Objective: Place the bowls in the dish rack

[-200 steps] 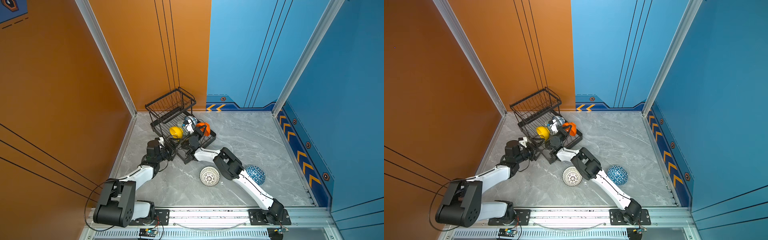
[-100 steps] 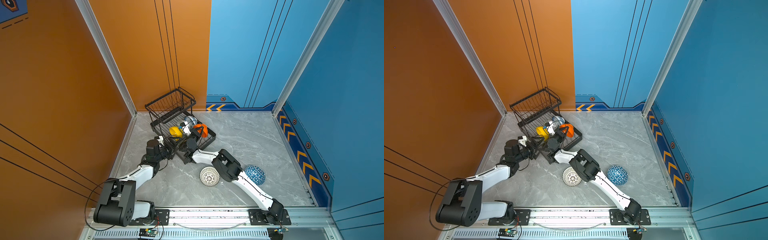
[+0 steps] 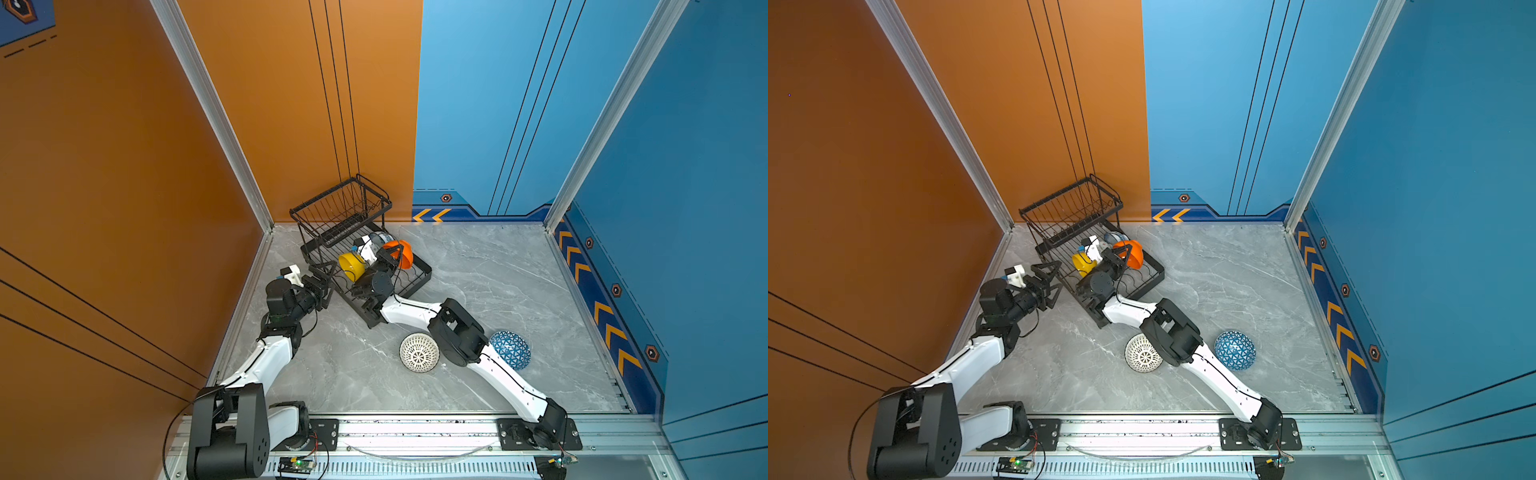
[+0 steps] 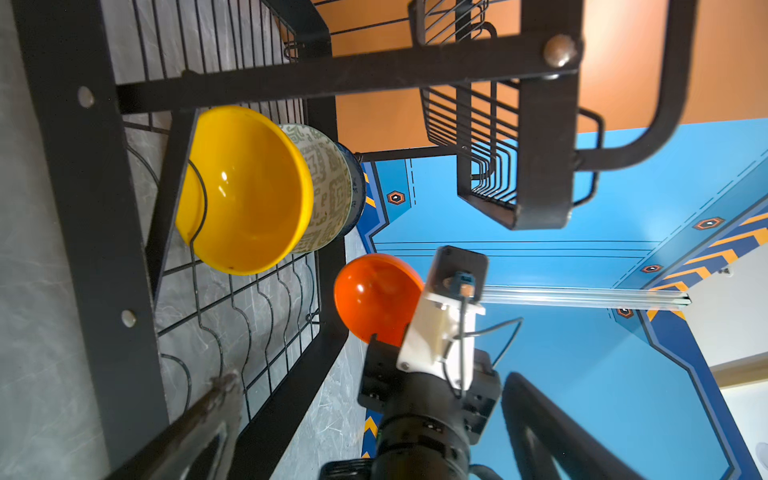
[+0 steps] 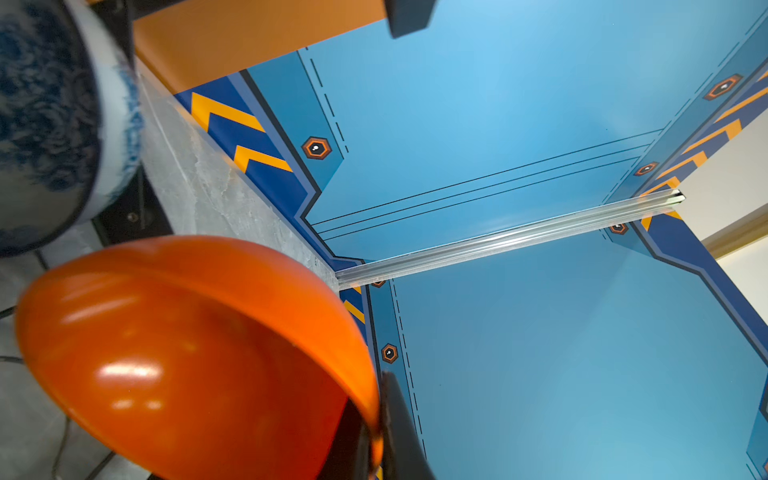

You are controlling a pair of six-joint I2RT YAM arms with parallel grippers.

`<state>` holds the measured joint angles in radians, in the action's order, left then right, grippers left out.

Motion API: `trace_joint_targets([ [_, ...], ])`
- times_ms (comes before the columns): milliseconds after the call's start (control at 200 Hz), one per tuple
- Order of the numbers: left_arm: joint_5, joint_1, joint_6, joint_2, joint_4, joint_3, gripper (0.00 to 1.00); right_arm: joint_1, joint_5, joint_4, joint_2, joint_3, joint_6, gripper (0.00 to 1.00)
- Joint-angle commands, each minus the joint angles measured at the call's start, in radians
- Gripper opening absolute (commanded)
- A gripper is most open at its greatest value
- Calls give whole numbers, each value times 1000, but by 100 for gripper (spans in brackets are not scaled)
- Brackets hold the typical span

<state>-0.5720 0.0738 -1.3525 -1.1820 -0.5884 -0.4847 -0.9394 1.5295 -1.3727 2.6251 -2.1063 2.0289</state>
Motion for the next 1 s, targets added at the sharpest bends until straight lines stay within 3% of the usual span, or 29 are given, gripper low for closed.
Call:
trace_joint_targets([
  [0, -35, 4, -14, 32, -22, -1, 98, 24, 311, -46, -128, -23, 43, 9],
  [355, -1, -27, -6, 71, 10, -13, 98, 59, 306, -46, -330, 172, 80, 9],
  [590, 31, -80, 20, 68, 45, -59, 98, 177, 258, -46, -480, 249, 91, 9],
  [931, 72, -166, 92, 53, 155, -169, 98, 293, 186, -43, -604, 102, 97, 9],
  [996, 77, -187, 95, 40, 155, -184, 98, 297, 148, 24, -616, 73, 44, 9],
])
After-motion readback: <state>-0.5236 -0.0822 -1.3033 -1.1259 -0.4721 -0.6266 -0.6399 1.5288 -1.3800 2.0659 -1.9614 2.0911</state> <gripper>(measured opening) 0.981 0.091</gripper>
